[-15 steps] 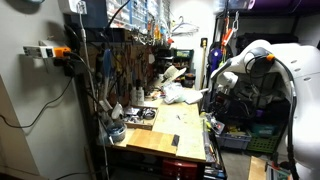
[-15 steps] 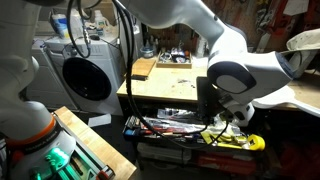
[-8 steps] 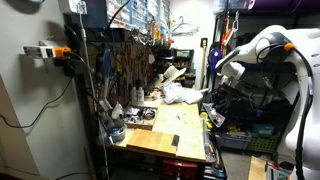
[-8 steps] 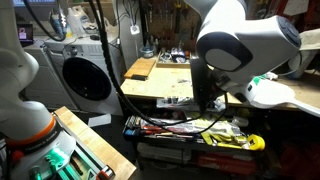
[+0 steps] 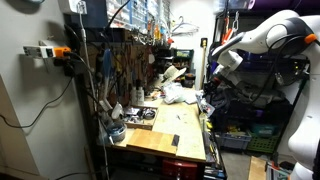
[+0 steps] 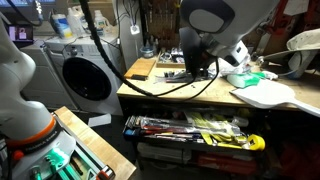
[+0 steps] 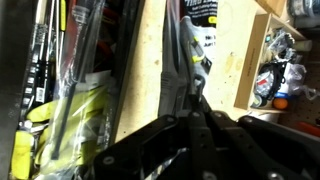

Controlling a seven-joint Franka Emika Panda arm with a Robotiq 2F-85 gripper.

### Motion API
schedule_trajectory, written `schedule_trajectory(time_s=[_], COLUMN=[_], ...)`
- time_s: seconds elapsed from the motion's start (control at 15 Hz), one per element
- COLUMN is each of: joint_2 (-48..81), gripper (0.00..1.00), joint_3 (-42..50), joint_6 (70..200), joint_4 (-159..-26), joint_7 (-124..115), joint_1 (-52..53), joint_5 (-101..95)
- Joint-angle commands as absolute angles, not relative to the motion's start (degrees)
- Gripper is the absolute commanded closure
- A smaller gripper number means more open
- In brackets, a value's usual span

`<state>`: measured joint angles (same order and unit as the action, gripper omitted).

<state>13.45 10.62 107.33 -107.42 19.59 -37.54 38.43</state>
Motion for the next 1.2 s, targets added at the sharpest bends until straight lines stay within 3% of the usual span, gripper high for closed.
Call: schedule_trajectory(time_s=[0.0,0.53,1.13], joint_2=[13.63,17.95,28.95], gripper=[0.99,0.96,0.99], joint_3=[11.97,11.89,9.99], joint_6=[106.97,108.76,106.46], joint_4=[-106.44,-99.15,-87.08], joint_7=[17.98,16.05,14.99], joint_1=[-33.51,-25.64,-24.21], joint_5=[42.02,43.37,42.77])
